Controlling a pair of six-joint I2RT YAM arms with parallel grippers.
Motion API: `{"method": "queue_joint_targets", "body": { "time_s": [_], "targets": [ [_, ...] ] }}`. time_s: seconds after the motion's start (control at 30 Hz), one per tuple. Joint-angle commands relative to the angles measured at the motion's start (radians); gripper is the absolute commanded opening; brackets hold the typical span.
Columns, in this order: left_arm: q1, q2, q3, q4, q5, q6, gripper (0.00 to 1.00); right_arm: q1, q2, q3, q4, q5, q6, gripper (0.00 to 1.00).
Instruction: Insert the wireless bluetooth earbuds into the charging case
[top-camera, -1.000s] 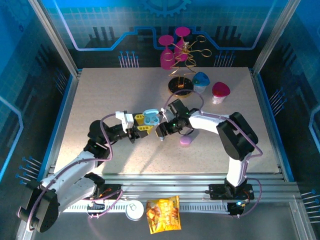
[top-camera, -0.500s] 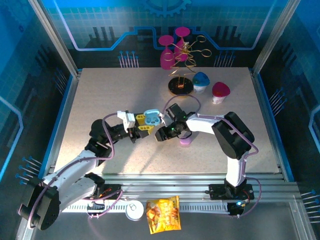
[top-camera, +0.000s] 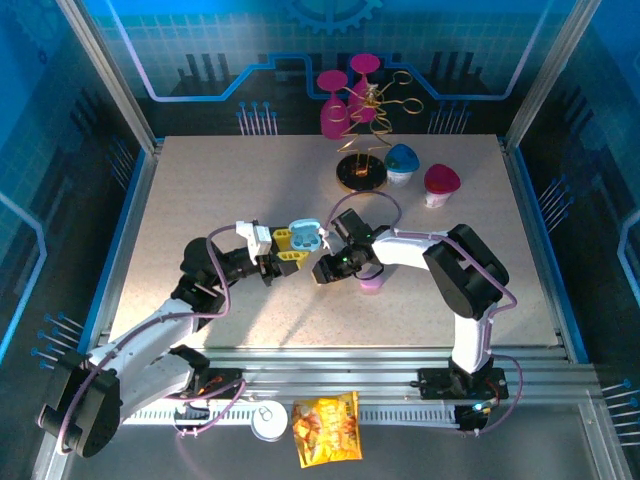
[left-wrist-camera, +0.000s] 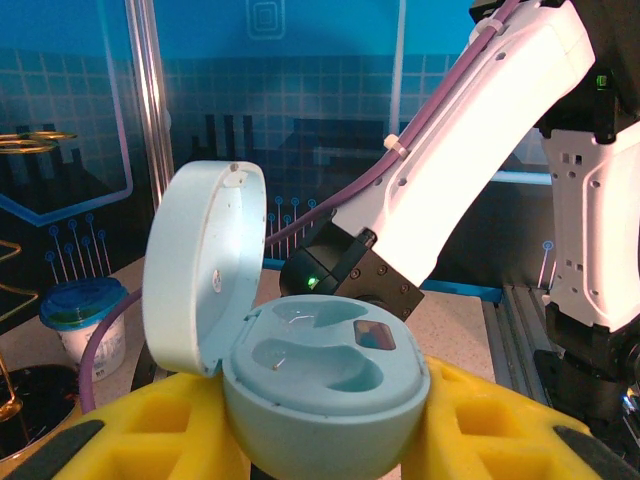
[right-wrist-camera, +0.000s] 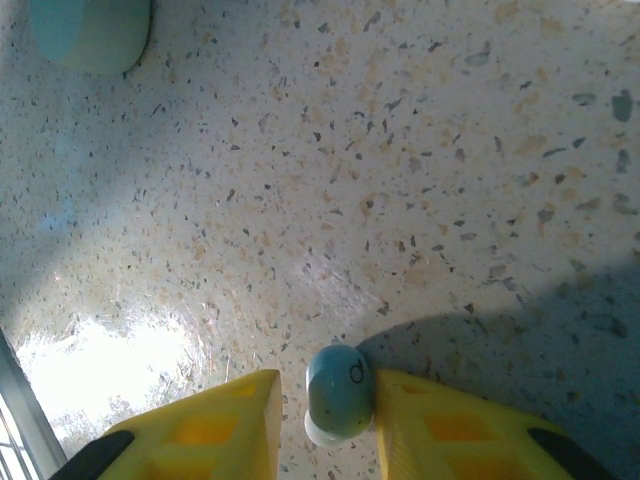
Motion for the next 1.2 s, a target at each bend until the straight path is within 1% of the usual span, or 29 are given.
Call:
{"method": "queue_joint_targets", "body": {
  "time_s": [0.0,0.17,0.43,0.53,0.63,0.7,0.87,0.97,1.0,1.17],
  "targets": [
    [0.005,-0.01,0.004,0.042,0.016,0.002,0.21,0.015,0.008,-0.006,-0.013,-0.01,0.009,0.27],
    [0.005,-0.005,0.003,0.047,0.017,0.002,0.21,0.015,0.013,-0.003,-0.02,0.004,0.012,0.22],
    [0.005,-0.003,-0.003,0.053,0.011,0.007,0.21,0.015,-0.019,-0.011,-0.027,0.059,0.014,0.19],
    [0.005,-0.003,-0.006,0.057,0.004,0.008,0.21,0.015,-0.057,-0.03,-0.019,0.119,0.027,0.2],
    [0.006,-0.003,-0.009,0.061,-0.002,0.01,0.21,0.013,-0.106,-0.072,-0.001,0.22,0.051,0.2],
    [0.005,0.001,-0.011,0.062,-0.004,0.011,0.21,0.012,-0.125,-0.1,0.023,0.258,0.078,0.19],
    [0.005,0.019,-0.009,0.084,0.0,0.003,0.21,0.011,-0.13,-0.151,0.087,0.237,0.137,0.21],
    [0.006,0.023,-0.009,0.086,0.002,0.002,0.21,0.009,-0.12,-0.159,0.119,0.181,0.152,0.25],
    [0.006,0.023,-0.008,0.087,0.002,0.002,0.21,0.007,-0.115,-0.157,0.12,0.164,0.147,0.28],
    [0.006,0.017,-0.008,0.082,0.002,0.004,0.21,-0.016,-0.111,-0.145,0.118,0.131,0.119,0.35]
  ]
}}
